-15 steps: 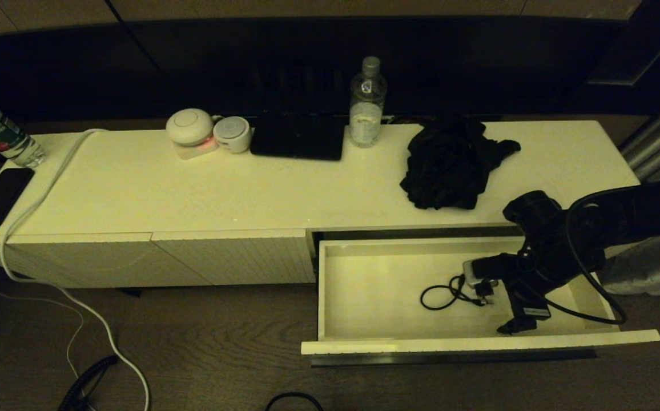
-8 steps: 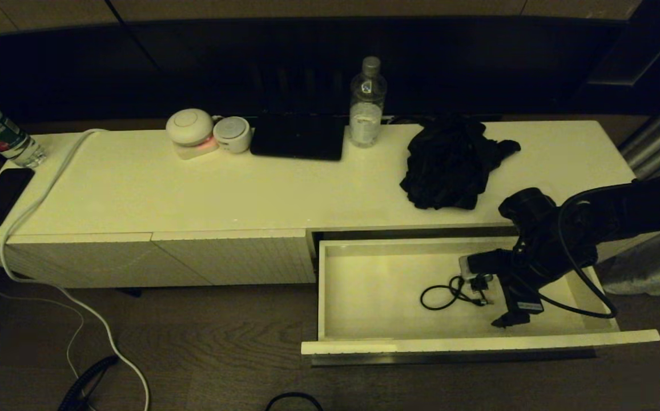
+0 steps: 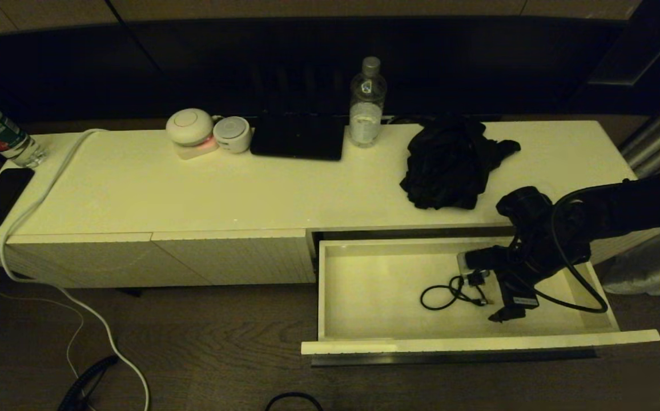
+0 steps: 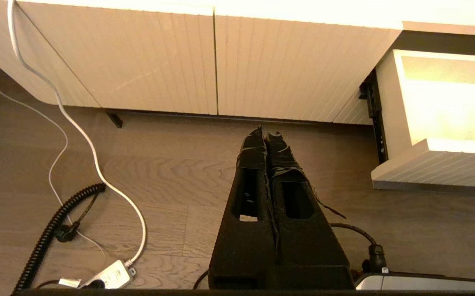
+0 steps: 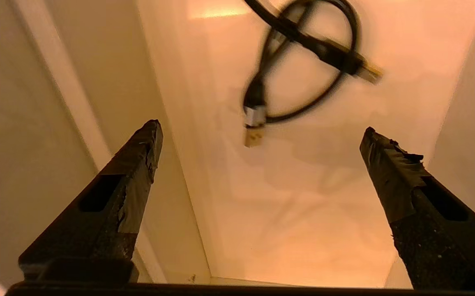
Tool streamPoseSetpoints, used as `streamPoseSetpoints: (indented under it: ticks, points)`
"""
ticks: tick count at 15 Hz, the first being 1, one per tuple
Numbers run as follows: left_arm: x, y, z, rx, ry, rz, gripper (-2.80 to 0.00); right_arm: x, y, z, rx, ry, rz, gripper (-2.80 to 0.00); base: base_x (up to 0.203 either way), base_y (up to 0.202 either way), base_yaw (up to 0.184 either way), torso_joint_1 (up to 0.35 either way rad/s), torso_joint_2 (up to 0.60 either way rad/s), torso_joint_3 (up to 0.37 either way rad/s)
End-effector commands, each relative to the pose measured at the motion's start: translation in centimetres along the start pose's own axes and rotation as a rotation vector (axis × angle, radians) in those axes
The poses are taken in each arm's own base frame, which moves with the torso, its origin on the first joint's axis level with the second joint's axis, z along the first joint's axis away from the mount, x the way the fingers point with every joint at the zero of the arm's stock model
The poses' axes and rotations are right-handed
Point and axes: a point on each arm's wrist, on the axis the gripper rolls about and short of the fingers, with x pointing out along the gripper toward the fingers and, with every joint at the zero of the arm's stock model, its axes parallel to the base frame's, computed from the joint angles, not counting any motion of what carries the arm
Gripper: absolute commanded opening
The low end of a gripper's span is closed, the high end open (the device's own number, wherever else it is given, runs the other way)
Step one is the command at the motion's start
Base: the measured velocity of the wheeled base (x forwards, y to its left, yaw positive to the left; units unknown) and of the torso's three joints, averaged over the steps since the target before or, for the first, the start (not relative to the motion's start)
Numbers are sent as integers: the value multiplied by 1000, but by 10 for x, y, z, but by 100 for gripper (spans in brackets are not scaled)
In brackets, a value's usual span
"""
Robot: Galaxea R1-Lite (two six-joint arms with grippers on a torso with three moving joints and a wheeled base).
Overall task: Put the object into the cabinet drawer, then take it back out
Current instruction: Take the data cable out of the drawer and put it on the table
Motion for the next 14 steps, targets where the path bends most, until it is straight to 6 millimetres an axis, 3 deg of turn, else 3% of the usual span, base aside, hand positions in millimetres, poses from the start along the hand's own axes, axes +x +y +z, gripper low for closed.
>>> streamPoseSetpoints:
  ticks: [1, 14]
  points:
    - [0, 0, 0, -1, -2, 1, -280, 1, -6, -3, 2, 1, -12, 0, 0, 0, 0, 0, 0, 0]
    - [0, 0, 0, -1, -2, 1, -280, 21, -27, -7, 20, -4, -56, 0, 0, 0, 0, 0, 0, 0]
